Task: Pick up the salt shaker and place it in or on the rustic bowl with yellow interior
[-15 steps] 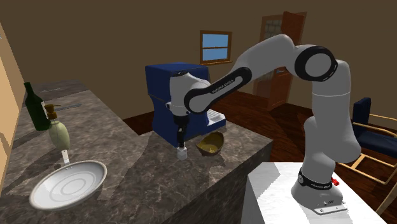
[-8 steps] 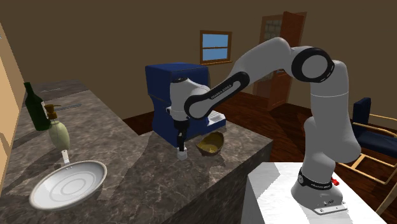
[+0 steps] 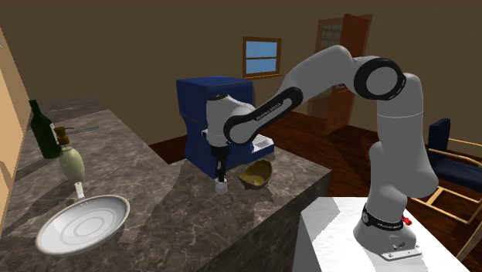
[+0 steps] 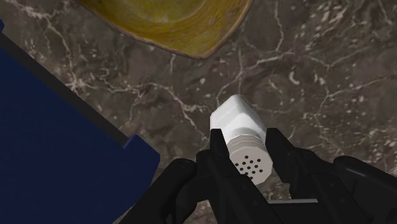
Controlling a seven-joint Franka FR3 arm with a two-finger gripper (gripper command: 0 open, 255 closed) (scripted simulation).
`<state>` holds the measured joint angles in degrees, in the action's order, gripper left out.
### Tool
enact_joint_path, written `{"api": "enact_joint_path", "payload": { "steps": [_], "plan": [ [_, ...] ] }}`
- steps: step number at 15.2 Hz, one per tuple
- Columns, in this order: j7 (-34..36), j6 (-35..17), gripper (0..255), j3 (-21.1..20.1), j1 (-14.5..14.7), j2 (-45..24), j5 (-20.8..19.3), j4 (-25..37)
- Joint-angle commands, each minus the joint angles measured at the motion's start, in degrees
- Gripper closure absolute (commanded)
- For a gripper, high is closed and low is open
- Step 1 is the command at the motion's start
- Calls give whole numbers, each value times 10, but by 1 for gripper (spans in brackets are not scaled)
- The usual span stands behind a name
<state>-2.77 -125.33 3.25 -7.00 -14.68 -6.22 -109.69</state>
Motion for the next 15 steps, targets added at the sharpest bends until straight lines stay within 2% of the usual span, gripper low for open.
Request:
{"api": "enact_joint_path", "payload": {
  "steps": [1,6,15],
  "plan": [
    [0,0,255,0,0,0,0,0],
    [0,0,255,0,0,0,0,0],
    [-6,62,255,0,1,27,2,34]
  ]
}}
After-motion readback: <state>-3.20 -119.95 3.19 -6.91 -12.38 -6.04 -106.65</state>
